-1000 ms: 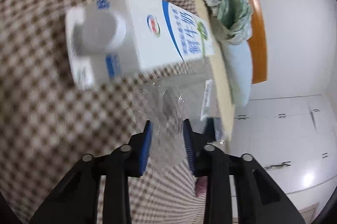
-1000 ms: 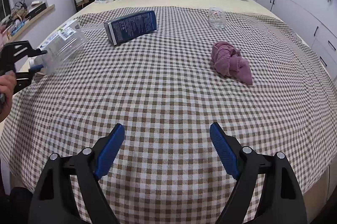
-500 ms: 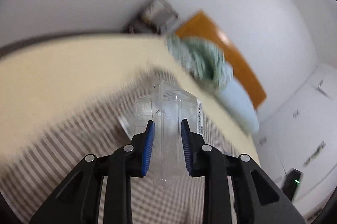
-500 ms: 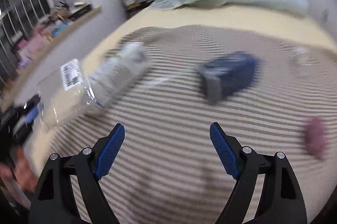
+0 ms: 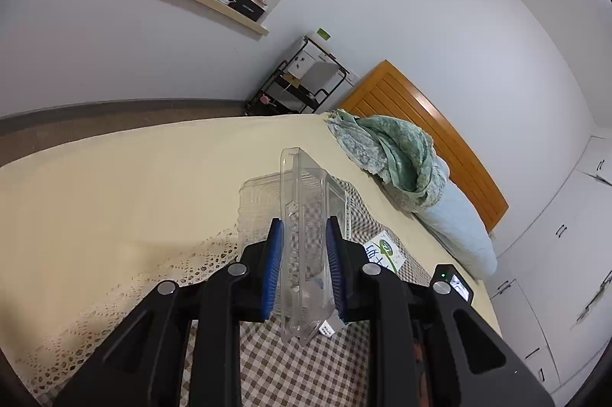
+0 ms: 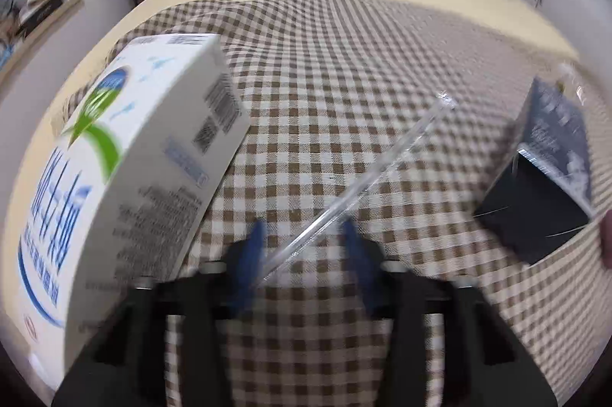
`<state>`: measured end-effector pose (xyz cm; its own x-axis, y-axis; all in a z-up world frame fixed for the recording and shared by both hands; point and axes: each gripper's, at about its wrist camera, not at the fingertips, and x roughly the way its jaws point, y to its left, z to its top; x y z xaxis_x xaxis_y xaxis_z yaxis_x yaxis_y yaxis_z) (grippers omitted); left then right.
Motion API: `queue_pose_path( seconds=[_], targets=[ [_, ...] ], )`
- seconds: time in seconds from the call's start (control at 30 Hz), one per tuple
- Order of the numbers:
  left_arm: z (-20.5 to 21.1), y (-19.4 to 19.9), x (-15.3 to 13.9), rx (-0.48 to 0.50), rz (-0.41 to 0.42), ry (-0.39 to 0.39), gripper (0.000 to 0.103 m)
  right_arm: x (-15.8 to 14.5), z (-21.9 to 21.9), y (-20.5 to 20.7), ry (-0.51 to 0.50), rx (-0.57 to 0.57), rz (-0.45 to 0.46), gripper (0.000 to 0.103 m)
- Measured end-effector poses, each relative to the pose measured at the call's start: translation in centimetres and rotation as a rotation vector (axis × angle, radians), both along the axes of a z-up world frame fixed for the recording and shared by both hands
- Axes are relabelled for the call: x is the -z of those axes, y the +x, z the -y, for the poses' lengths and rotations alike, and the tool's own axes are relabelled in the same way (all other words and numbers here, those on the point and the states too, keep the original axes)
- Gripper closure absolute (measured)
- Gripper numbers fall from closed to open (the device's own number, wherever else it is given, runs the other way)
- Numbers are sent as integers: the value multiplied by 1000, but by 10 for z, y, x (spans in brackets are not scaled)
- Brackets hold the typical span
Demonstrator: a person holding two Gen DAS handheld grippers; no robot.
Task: Collect trash
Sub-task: 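Grasp the clear plastic box with the left gripper while the right grasps a clear plastic strip, then carry the clear box and plastic strip down over the bin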
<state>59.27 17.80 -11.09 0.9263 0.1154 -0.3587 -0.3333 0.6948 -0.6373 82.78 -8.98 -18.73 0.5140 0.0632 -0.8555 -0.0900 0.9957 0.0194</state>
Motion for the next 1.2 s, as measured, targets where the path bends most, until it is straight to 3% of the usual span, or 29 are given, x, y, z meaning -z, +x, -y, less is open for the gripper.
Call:
queue_pose_path(
  seconds=[0.07, 0.2, 0.37, 0.5, 0.77, 1.03, 1.1, 1.2],
  targets=[
    [-3, -6, 0, 15, 23, -16, 83, -6, 12, -14, 48, -23, -13, 97],
    [-6, -6, -6, 86, 89, -64, 83, -43, 57, -79, 69, -63, 63, 98],
    [30, -7, -23, 157, 38, 44, 83, -75, 115, -170, 87, -66, 78, 97],
    [67, -28, -36, 212, -2, 76, 83, -95, 174, -236, 50, -33, 116, 97],
    [185, -95, -66, 458, -64, 249, 83, -96, 311, -352, 82, 152, 148, 97],
    [315, -149, -70, 744, -66, 357, 83, -73, 450, -490, 65, 400, 146, 97],
    [349, -161, -63, 831, -72, 383, 83, -52, 480, -528, 76, 468, 109, 97],
    [390, -173, -48, 936, -105, 409, 83, 4, 514, -577, 101, 558, -7, 97]
  ],
)
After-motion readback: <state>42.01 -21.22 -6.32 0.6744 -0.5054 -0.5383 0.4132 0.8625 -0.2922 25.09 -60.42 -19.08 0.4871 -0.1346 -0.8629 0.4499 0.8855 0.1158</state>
